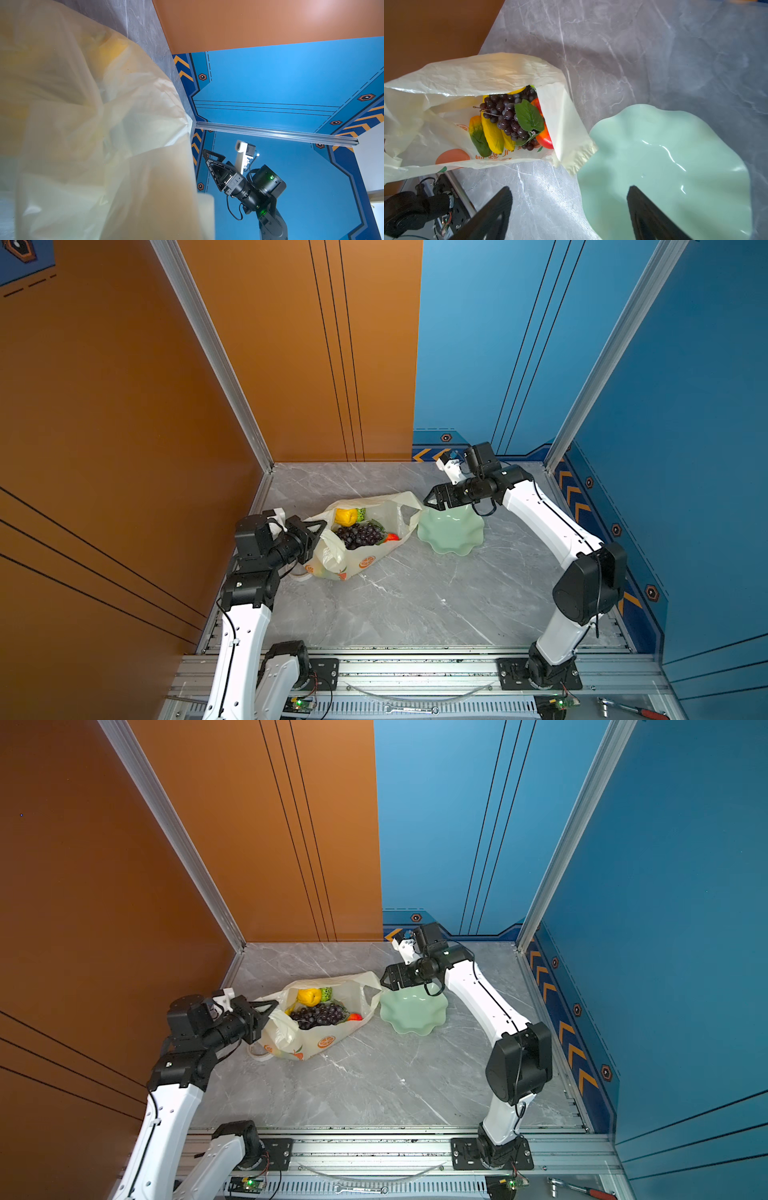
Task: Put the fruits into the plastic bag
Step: 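Open the right gripper and lift it out of the bag mouth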
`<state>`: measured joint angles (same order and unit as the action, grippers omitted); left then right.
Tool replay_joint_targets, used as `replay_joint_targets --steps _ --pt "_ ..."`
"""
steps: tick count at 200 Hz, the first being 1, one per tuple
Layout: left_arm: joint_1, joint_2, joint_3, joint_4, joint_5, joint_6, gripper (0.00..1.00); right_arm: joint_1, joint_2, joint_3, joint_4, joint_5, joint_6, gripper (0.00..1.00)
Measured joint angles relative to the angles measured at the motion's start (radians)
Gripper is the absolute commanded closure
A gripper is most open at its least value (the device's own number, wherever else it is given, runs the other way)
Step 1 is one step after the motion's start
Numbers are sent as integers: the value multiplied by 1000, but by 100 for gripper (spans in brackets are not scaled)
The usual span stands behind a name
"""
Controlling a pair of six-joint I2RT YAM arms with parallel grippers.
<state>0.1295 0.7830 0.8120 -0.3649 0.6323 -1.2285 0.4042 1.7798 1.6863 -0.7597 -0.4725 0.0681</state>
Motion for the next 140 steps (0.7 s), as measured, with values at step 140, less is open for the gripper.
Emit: replay_joint_targets --steps 140 --pt "1 -34 -13 -28 -4 0 100 85 266 74 88 -53 -17 23"
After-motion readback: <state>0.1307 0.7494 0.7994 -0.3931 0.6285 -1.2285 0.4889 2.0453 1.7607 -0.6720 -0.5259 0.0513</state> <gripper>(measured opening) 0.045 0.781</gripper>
